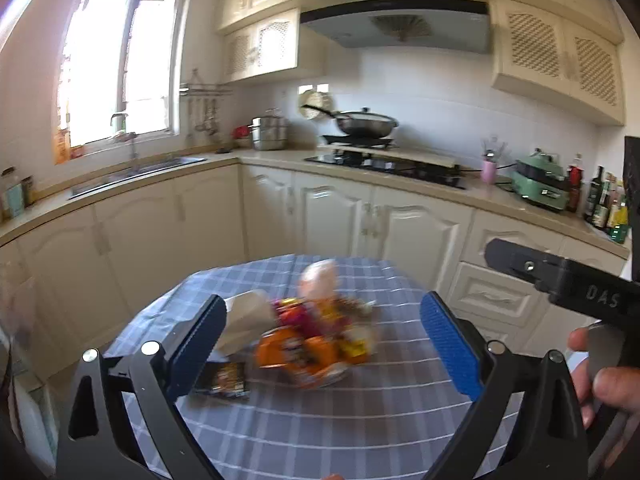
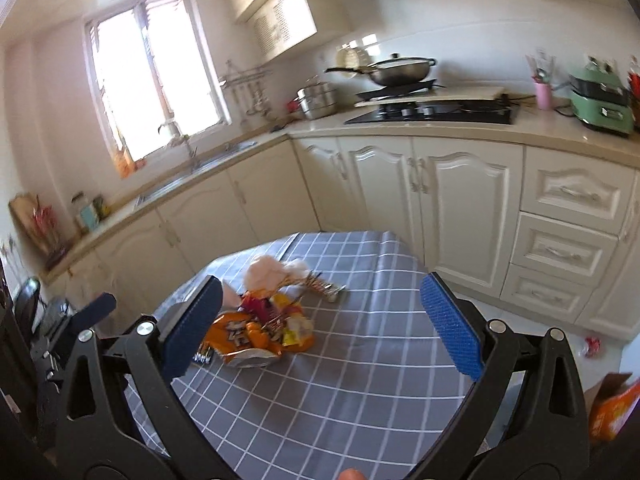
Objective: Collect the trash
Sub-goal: 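Return both tools to the table above the trash pile, then grasp the dark snack packet with the left tool while the right grasps an orange peel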
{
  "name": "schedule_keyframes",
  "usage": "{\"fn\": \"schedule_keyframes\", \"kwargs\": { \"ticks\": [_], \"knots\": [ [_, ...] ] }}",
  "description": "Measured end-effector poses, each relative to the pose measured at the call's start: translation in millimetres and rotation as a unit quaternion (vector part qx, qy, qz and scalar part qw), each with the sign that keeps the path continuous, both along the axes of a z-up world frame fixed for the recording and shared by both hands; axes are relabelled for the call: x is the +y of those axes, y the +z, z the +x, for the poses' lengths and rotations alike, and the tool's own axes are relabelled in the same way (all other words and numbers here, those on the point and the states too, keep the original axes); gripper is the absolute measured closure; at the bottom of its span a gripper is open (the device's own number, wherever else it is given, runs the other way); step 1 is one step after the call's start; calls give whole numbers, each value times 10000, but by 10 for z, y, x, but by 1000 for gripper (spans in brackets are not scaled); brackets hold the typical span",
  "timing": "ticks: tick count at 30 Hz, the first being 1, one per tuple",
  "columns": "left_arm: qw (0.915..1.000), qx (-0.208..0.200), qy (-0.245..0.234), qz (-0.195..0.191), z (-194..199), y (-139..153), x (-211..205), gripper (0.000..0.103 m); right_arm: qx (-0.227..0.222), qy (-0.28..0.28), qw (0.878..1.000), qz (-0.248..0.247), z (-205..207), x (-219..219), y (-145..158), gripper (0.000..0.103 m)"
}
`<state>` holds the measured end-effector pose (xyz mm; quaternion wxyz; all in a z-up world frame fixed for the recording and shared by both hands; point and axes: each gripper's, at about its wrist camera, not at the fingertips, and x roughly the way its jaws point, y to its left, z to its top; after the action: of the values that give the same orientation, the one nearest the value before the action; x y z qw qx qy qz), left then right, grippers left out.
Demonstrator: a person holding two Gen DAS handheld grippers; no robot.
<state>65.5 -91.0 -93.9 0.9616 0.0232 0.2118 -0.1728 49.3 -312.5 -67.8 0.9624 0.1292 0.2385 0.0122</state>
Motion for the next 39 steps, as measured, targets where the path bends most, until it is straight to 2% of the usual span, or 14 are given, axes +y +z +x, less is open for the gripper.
{"fn": "schedule_keyframes", "kwargs": {
  "ticks": [6,12,15,20,23,25,26,27,29,31,32,36,39],
  "knots": [
    [9988,275,363,170,215,-312,429,8,440,362,9983,-130,283,284,-258,6],
    [9937,858,633,350,516,-782,785,8,857,661,9940,-173,591,518,-530,6],
    [9899,1218,610,390,712,-998,883,8,965,794,9920,-198,687,610,-633,6],
    [9834,1589,695,525,1025,-1241,933,8,1138,925,9889,-225,843,691,-773,6],
    [9794,1902,603,316,1168,-1329,985,8,1240,1001,9869,-241,925,726,-844,6],
    [9767,2059,551,258,1236,-1371,1002,10,1295,1066,9855,-238,973,749,-877,13],
    [9749,2159,468,260,1266,-1403,983,34,1336,1127,9844,-212,1005,770,-903,15],
    [9724,2278,396,299,1310,-1446,953,47,1367,1183,9833,-188,1028,792,-920,20],
    [9734,2234,356,359,1298,-1445,920,75,1449,1310,9806,-177,1093,845,-960,29],
    [9747,2204,132,346,1268,-1438,874,83,1552,1424,9774,-207,1148,909,-1008,42],
    [9755,2163,111,383,1255,-1430,852,87,1645,1474,9750,-246,1186,942,-1045,45],
    [9785,1995,-26,526,1191,-1381,757,92,2002,1530,9672,-311,1333,985,-1249,70],
    [9801,1928,-68,478,1160,-1348,748,94,1927,1497,9694,-261,1321,956,-1282,84]
  ]
}}
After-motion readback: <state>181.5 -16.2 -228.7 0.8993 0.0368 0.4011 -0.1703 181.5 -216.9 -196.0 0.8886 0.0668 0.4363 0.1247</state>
